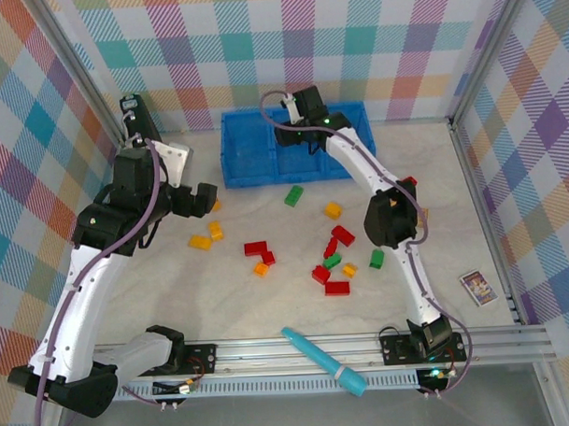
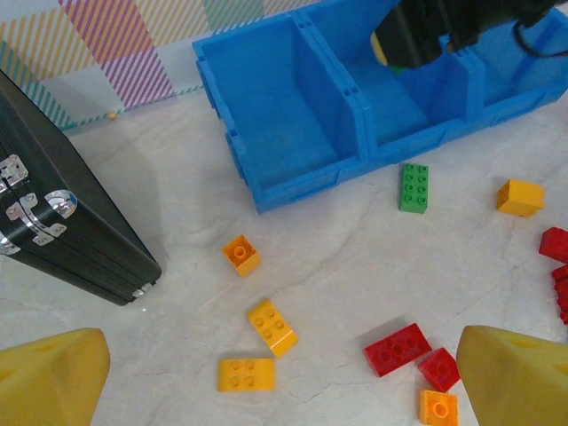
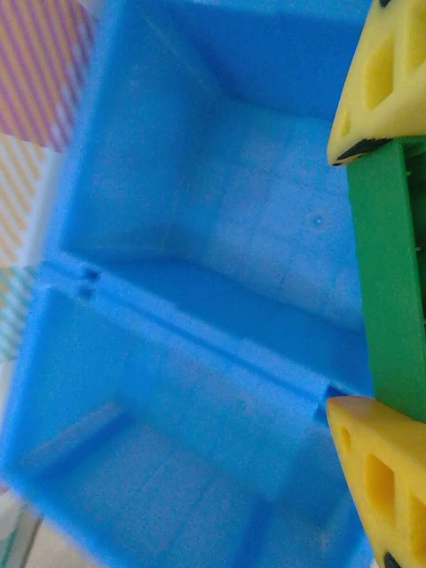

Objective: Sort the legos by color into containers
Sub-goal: Place the lego in the container, then pick up the lego from the center of the table.

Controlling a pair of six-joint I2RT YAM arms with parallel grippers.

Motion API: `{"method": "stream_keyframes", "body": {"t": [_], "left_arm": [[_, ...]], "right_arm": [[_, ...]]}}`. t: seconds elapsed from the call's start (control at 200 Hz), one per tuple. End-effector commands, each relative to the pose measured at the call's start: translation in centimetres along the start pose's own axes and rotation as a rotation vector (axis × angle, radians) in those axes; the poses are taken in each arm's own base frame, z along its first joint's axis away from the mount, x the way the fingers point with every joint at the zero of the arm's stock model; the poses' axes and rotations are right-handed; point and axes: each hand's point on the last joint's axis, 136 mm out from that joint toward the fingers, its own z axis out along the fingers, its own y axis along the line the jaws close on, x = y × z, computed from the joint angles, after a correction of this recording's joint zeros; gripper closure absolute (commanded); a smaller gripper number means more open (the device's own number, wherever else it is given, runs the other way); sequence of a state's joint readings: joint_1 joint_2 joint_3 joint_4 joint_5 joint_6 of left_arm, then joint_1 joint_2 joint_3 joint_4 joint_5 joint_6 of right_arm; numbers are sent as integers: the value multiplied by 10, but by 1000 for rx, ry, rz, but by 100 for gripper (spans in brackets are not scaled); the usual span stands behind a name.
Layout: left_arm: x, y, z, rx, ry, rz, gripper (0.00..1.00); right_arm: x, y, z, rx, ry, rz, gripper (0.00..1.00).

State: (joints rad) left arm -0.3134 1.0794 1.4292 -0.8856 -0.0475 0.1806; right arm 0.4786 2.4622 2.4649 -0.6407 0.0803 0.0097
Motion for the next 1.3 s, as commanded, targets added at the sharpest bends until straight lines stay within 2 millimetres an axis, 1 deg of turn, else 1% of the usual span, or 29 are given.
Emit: {"method": "stream_keyframes", "body": {"t": [0.0, 0.115, 0.195, 0.3, 0.58, 0.685, 0.75, 0.805, 0.83, 0.875, 0.88, 0.89, 0.945, 0.975, 1.135, 1.195, 1.295], "left_arm": [[1, -2, 1, 12, -6, 2, 0], [2, -4, 6, 24, 8, -3, 0], [5, -8, 10, 46, 14, -8, 0], [11, -10, 18, 51, 43, -15, 0], [20, -14, 28, 69, 78, -54, 0], [24, -15, 29, 78, 91, -74, 0], [26, -15, 27, 77, 93, -85, 0], [27, -15, 24, 74, 79, -99, 0], [27, -15, 23, 75, 70, -106, 0], [28, -16, 22, 80, 59, -117, 0], [29, -16, 21, 81, 57, -118, 0], [29, -16, 21, 81, 56, -120, 0], [30, -18, 20, 91, 42, -132, 0], [31, -19, 20, 95, 37, -138, 0], [33, -20, 18, 100, 26, -150, 0], [32, -20, 15, 104, 18, -150, 0], [31, -21, 10, 108, 4, -145, 0]], "right_arm": [[-20, -8, 1, 25, -76, 1, 48], [-8, -7, 12, 18, -46, 12, 44], [-6, -8, 14, 19, -41, 15, 40], [-8, -8, 11, 19, -46, 10, 33], [-18, -3, -6, -1, -61, 3, 16], [-18, -3, -14, -5, -54, 11, 15], [-16, -1, -23, -15, -50, 34, 15], [-8, 6, -30, -42, -34, 55, 16], [-9, 11, -37, -62, -44, 61, 17], [-1, 20, -45, -84, -38, 66, 17], [-3, 21, -47, -86, -44, 66, 17], [2, 23, -46, -90, -35, 68, 17], [12, 38, -59, -119, -25, 70, 17], [21, 46, -64, -129, -7, 77, 16], [77, 96, -83, -175, 112, 154, 14], [99, 115, -88, -185, 154, 187, 11], [134, 140, -92, -189, 228, 266, 9]]}}
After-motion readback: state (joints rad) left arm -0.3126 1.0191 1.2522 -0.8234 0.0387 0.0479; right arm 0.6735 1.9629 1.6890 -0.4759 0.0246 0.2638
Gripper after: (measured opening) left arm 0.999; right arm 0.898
